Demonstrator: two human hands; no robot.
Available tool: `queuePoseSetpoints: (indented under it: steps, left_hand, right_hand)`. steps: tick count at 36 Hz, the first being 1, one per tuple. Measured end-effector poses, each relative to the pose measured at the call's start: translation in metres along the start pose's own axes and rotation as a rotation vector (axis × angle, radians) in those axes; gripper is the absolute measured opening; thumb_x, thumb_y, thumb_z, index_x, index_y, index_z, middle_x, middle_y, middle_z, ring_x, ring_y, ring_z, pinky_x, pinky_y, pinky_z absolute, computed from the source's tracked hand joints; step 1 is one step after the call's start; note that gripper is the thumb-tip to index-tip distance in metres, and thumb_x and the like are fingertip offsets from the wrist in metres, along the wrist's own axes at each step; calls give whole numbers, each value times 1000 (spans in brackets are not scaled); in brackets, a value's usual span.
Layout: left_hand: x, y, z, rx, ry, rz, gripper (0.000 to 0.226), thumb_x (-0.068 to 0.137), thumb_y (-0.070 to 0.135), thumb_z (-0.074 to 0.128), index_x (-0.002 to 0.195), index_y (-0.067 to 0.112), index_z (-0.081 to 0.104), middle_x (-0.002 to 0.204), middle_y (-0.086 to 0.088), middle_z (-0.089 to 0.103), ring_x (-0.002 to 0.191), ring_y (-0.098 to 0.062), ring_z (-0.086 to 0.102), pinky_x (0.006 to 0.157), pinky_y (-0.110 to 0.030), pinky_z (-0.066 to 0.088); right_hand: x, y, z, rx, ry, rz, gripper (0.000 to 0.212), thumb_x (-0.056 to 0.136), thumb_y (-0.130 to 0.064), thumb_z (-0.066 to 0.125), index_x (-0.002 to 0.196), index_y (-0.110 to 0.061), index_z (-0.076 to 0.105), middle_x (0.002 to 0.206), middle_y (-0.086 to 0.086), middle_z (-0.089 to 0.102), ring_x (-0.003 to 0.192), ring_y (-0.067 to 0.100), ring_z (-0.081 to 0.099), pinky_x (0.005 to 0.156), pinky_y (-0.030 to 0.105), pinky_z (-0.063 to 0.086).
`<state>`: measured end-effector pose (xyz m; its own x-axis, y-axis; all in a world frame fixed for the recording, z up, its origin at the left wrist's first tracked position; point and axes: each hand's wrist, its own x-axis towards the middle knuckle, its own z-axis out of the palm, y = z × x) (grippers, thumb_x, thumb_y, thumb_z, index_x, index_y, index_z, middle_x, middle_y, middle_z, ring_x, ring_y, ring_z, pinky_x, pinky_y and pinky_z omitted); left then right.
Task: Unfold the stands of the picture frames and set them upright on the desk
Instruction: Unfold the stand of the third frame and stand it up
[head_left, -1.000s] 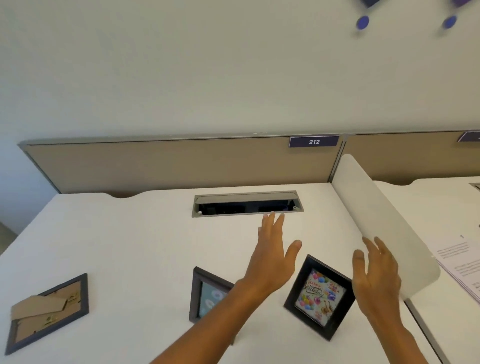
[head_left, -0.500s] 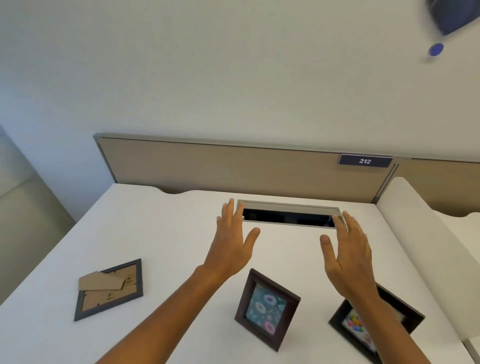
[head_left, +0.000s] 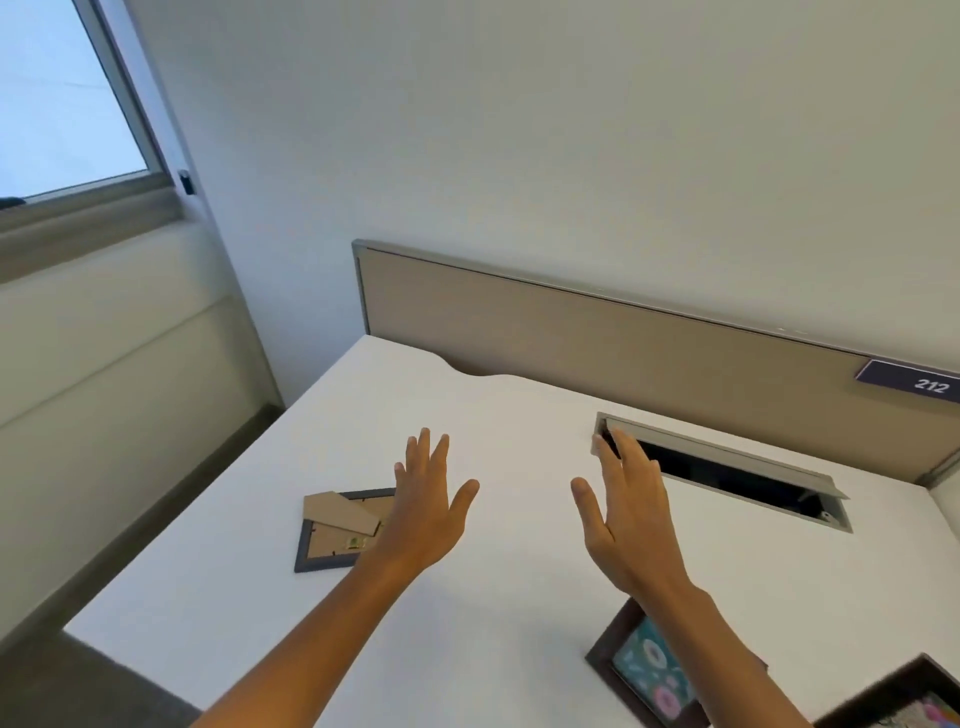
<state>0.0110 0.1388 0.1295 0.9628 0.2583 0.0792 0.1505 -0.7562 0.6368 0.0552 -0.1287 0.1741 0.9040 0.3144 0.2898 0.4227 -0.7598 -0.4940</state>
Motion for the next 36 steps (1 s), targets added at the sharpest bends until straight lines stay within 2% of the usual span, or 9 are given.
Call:
queuePoseSetpoints:
  steps: [3,9,15,19,23,25,30,36]
  left_hand:
    - [-4,-35,-8,-1,7,-62,81,98,65,36,165,30,5,172,5,-16,150,-15,-24,126,-53,4]
    - [-18,-91,-18,-15,0,-191,76,103,54,45,165,25,12,174,2,-7,160,-25,-9,127,-51,13]
    - [-44,-130,-13,-60,-15,-291,72,102,51,49,163,29,16,174,2,2,159,-29,12,123,-52,33]
    - [-59,-144,4,-79,-67,-366,79,101,51,52,163,31,9,174,2,2,159,-26,16,122,-44,32]
    - [-65,-147,23,-101,-123,-459,82,101,54,51,164,27,5,174,1,0,159,-25,16,124,-43,29]
    - [-65,-148,29,-93,-115,-479,82,100,53,53,164,26,9,174,2,2,159,-24,19,124,-45,30]
    - [-60,-160,26,3,-75,-552,78,99,49,57,162,24,18,173,-1,14,156,-26,22,122,-47,31]
    - [-49,-182,17,96,-24,-528,75,96,41,66,157,22,28,169,-4,22,152,-27,26,117,-44,38]
  right_hand:
    - [5,-18,32,12,-67,-38,73,110,-57,33,172,-19,31,184,1,17,171,23,9,139,54,11]
    - [8,-49,97,23,-226,-113,74,111,-58,33,174,-21,26,185,-2,12,172,19,5,140,51,7]
    - [8,-73,159,16,-401,-151,70,114,-53,40,174,-20,24,185,0,11,172,21,5,138,46,3]
    - [14,-86,199,-22,-532,-140,70,114,-56,36,174,-23,23,185,0,11,172,21,6,137,44,3]
    - [28,-97,230,-37,-653,-93,74,112,-58,41,174,-21,24,185,3,16,171,25,12,137,45,12]
    - [35,-99,242,-37,-706,-83,82,108,-61,50,174,-20,23,184,4,19,170,27,16,136,44,19]
    - [56,-97,264,-116,-815,-133,118,84,-74,76,173,-22,18,183,3,18,167,28,21,135,46,27]
    - [74,-90,284,-196,-882,-191,152,67,-74,91,175,-18,-1,185,5,1,170,30,6,137,50,18]
